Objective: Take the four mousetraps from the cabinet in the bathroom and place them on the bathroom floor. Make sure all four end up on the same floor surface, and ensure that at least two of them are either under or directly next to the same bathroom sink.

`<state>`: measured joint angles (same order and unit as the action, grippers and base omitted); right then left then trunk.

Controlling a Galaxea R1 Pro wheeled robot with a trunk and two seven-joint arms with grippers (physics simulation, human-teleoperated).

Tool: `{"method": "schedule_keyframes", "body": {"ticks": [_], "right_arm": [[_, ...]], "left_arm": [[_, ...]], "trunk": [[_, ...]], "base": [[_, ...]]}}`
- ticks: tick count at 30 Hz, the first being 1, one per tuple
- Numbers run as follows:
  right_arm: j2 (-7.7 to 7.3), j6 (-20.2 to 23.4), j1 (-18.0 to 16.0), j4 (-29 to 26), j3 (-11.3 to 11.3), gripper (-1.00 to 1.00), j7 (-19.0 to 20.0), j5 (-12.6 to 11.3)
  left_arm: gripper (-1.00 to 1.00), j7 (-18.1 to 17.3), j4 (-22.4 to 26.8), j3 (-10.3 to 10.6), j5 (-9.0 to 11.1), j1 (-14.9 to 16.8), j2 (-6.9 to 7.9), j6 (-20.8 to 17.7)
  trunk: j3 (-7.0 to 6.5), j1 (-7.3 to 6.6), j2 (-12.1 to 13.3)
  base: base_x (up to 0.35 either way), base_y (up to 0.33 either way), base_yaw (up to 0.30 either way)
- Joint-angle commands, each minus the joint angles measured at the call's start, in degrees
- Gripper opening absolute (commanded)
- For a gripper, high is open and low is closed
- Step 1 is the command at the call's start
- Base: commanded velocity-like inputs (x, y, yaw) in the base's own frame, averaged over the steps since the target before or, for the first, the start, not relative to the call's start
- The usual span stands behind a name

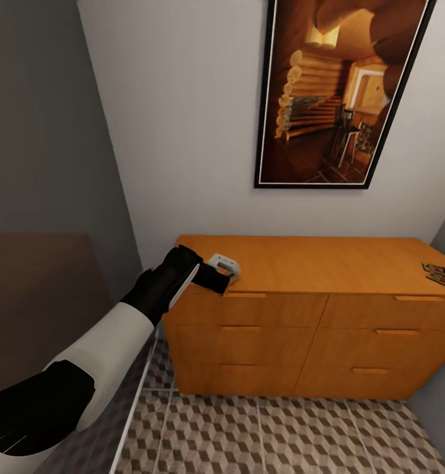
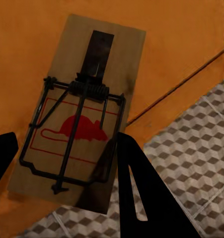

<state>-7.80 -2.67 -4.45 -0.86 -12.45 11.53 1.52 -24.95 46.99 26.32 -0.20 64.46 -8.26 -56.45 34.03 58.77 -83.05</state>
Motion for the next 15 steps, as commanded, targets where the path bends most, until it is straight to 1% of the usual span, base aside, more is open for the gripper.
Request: {"method": "schedule_keyframes", "body": {"ticks": [1, 15], "right_arm": [[-0.02, -0.14, -0.03, 0.07, -0.38, -1.0, 0.33, -0.03], [-0.11, -0.15, -0.03, 0.06, -0.38, -1.0, 0.33, -0.03]], "left_arm": [[-1.0, -0.1, 0.03, 0.04, -0.06, 0.05, 0.0, -0.24], [-1.0, -0.1, 0.07, 0.11, -0.04, 0.05, 0.0, -0.24]], "trunk": [[0.05, -0.04, -0.03], [0.05, -0.04, -0.03]], "base": [[-0.339, -0.081, 0.0], [-0.338, -0.109, 0.0]]}}
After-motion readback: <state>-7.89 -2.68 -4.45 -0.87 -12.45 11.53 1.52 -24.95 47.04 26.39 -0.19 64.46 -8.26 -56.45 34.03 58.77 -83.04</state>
